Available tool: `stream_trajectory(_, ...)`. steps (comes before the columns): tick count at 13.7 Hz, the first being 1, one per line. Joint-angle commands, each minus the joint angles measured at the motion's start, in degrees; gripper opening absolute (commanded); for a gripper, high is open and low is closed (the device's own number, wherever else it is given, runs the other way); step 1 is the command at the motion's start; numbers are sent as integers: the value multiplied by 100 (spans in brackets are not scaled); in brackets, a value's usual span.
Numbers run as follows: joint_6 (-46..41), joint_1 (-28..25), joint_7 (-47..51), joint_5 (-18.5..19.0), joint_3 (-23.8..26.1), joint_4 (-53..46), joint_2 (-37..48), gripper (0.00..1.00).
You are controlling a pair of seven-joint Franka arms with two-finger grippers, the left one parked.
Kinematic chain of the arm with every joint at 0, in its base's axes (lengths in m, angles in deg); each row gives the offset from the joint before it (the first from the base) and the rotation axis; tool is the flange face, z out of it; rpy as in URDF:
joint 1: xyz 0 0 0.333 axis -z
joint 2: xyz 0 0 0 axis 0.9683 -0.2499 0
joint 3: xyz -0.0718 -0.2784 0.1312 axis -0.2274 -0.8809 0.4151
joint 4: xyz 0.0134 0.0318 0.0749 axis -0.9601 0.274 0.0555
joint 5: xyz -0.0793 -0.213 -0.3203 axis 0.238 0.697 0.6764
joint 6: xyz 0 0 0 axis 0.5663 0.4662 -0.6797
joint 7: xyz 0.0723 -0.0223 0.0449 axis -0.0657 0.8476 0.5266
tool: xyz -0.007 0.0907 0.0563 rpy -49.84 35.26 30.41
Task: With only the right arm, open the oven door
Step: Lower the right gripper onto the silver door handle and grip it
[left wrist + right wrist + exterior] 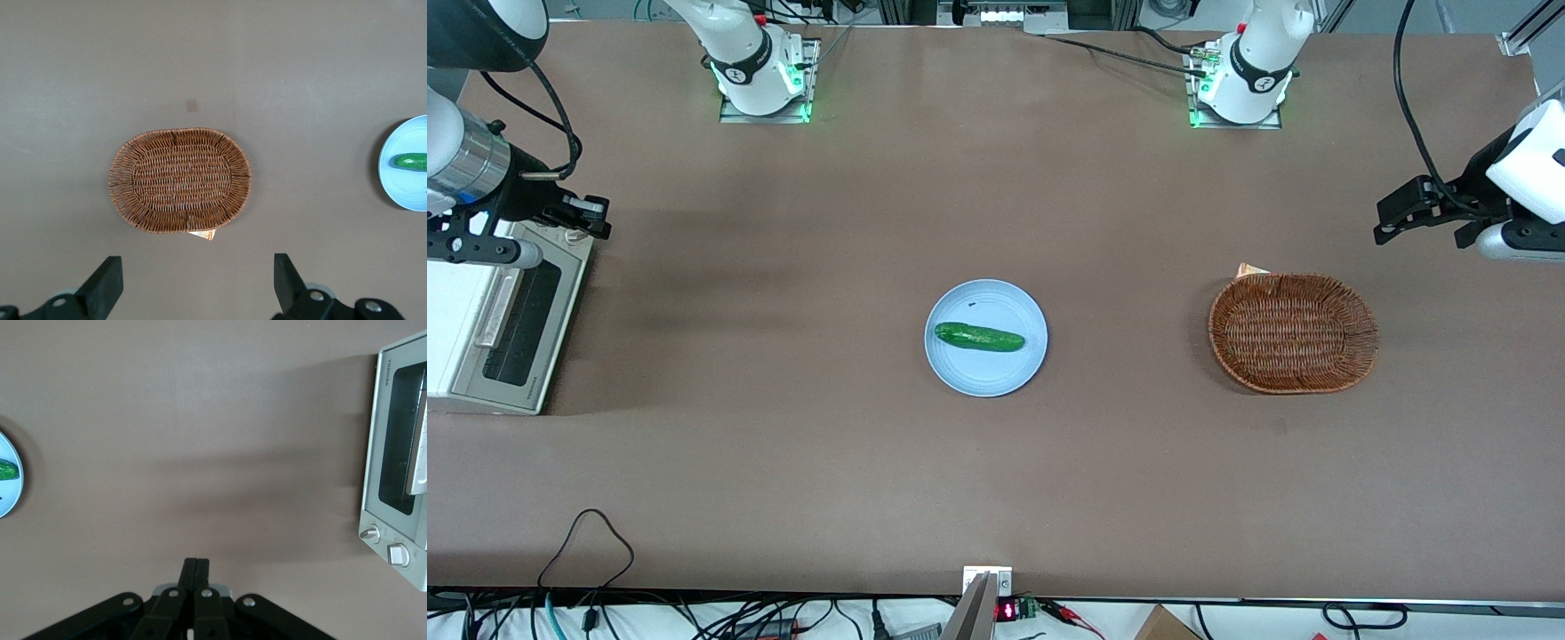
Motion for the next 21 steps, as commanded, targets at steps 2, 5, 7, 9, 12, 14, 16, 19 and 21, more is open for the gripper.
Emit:
stream_trajectory(2, -95, -23, -26, 37, -22, -162, -111, 0)
stream_trajectory(5, -34, -23, 27, 728, -13, -153, -444, 0)
stream_trajectory(7, 211, 4, 236, 1299, -48, -144, -673, 0)
stream_trajectory(9, 449, 13, 648, 2010, -83, -83, -963, 0)
stream_trajectory(12, 800, 39, 1169, 3197, -223, 233, -1288, 0)
stream_trajectory(14, 941, 39, 1169, 3612, -469, 278, -1411, 0)
stream_trajectory(16, 1038, 100, 1187, 4033, -619, 278, -1613, 0)
stream_trajectory(19, 1100, 285, 1196, 4571, -637, 278, -1895, 0)
stream_trajectory(21, 1267, 303, 1196, 4589, -777, 304, -1940, 0)
